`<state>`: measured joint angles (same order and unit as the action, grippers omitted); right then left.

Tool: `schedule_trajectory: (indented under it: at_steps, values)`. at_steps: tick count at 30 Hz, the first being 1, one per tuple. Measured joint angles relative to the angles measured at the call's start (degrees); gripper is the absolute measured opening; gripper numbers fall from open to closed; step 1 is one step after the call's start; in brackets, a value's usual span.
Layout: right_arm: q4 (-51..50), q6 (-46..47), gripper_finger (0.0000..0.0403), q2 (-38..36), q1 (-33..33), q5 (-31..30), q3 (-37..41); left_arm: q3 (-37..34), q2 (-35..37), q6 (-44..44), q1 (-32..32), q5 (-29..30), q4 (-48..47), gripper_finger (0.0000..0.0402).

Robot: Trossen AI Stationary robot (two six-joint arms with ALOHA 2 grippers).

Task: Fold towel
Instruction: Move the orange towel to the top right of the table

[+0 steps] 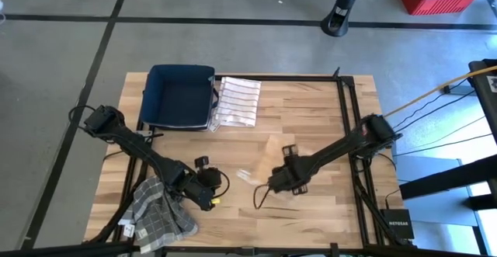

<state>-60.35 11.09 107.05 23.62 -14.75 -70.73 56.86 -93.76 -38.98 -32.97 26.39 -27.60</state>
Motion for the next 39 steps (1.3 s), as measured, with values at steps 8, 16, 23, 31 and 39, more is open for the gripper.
schedule_trajectory:
  at_steps: [8, 16, 23, 31, 39]
  values:
    - [2.14, 17.24, 0.0186, -7.24, 0.72, -1.29, -0.89, 0.00, 0.00, -1.43, -0.11, 0.12, 0.16, 0.0125]
    - [16.40, 17.22, 0.0186, -8.61, -0.88, 7.81, 13.12, 0.00, -0.02, -1.32, -0.96, 0.09, 0.31, 0.0125]
    - [24.86, 12.83, 0.0186, -9.26, -7.34, 9.64, 19.45, 0.00, -0.07, -1.07, -0.86, 1.31, 0.72, 0.0125]
    - [18.14, 1.23, 0.0186, -11.43, -19.00, 1.44, 20.82, 0.00, -0.07, -0.85, -0.86, 1.38, 1.43, 0.0125]
    - [16.08, -14.20, 0.0186, -11.21, -32.98, -6.63, 21.05, 0.00, -0.07, -0.63, -0.86, 1.40, 1.47, 0.0125]
